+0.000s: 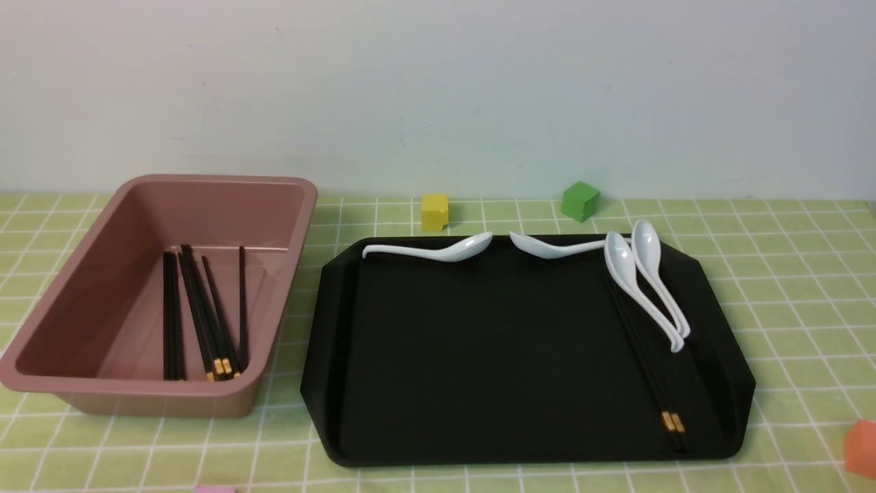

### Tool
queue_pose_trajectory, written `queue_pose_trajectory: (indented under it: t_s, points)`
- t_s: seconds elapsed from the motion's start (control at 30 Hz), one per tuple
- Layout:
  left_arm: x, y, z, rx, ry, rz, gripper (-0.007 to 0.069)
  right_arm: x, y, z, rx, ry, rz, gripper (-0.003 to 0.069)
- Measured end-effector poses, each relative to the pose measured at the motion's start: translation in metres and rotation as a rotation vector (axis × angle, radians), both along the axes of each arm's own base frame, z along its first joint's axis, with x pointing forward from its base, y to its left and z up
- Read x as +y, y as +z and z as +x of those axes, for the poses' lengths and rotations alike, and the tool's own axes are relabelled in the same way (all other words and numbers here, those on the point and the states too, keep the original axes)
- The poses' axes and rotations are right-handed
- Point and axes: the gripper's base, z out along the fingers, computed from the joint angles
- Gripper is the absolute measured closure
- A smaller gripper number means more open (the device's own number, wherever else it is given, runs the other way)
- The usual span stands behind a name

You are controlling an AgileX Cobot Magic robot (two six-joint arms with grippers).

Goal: On green tablecloth take chopsticks from black tray and put them in box.
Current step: 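Move the gripper over the chopsticks on the black tray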

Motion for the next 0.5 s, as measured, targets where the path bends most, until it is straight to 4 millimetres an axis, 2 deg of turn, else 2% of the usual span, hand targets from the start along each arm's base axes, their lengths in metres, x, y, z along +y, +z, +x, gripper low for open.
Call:
queue_pose_trajectory:
  t_s: [0.33, 0.4, 0.5]
  points:
    - [0.0000, 0.0000, 0.0000, 0.000, 0.000, 0.000, 0.0386, -0.0028, 0.0012, 0.0008, -0.027, -0.008, -0.078, 0.0474]
    - [0.0000, 0.0000, 0.0000, 0.000, 0.000, 0.000, 0.0386, -0.0017, 0.0015, 0.0012, -0.033, -0.011, -0.028, 0.0470]
    - [0.0000, 0.0000, 0.0000, 0.000, 0.000, 0.000, 0.0386, 0.0032, 0.0039, 0.0015, -0.032, -0.024, 0.218, 0.0466]
